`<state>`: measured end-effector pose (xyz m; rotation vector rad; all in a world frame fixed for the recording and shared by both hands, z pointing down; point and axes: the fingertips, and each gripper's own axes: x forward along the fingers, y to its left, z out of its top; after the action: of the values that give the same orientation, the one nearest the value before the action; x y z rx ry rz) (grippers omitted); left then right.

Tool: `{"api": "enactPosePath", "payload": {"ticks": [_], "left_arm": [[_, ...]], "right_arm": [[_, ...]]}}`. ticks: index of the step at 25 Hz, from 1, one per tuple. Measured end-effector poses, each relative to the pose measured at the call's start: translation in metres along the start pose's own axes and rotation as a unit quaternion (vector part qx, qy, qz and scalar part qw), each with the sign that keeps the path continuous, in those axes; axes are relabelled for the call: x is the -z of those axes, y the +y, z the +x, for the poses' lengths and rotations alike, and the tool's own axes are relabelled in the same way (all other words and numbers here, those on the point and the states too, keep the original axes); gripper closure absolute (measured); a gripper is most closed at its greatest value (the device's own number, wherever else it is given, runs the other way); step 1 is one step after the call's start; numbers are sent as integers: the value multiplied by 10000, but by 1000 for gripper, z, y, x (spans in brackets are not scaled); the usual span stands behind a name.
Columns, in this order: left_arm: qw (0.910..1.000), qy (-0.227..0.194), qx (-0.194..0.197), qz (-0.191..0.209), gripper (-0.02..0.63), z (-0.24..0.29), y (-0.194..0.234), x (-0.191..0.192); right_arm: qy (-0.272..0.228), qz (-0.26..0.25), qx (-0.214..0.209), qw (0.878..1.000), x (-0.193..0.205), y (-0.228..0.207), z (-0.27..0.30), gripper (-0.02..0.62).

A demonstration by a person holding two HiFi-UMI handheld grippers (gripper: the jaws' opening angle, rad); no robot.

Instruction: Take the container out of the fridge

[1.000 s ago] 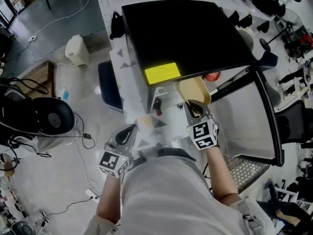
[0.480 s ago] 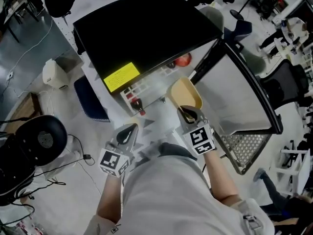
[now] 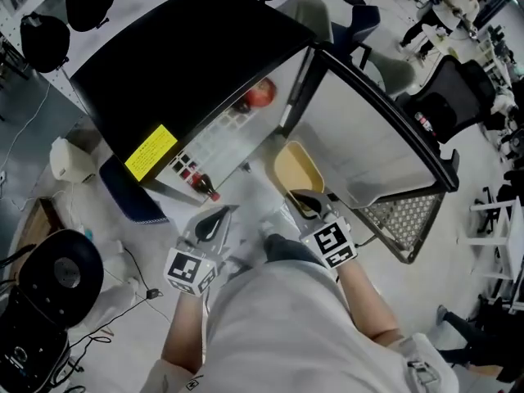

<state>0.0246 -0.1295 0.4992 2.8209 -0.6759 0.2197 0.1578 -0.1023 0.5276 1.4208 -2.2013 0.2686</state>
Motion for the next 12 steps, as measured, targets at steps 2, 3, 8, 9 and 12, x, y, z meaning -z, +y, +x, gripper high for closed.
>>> {"api": "enactPosePath", "payload": {"ticks": [2, 3, 8, 9, 12], "left_arm": [[9999, 27, 100, 27, 598, 8, -4, 0], [9999, 37, 134, 39, 598, 11, -6, -1], [9994, 71, 311, 114, 598, 25, -13, -5], [9993, 73, 331, 128, 598, 27, -14, -6], [9992, 70, 367, 170, 598, 32, -15, -10]], "right_arm": [[-102, 223, -7, 9997, 1, -1, -6, 569], [-155, 321, -15, 9994, 2, -2, -9, 569], [-375, 666, 58, 9971, 7, -9, -23, 569], [-406, 714, 79, 9966, 9, -11, -26, 569], [-492, 777, 96, 9957, 12, -15, -29, 569]]}}
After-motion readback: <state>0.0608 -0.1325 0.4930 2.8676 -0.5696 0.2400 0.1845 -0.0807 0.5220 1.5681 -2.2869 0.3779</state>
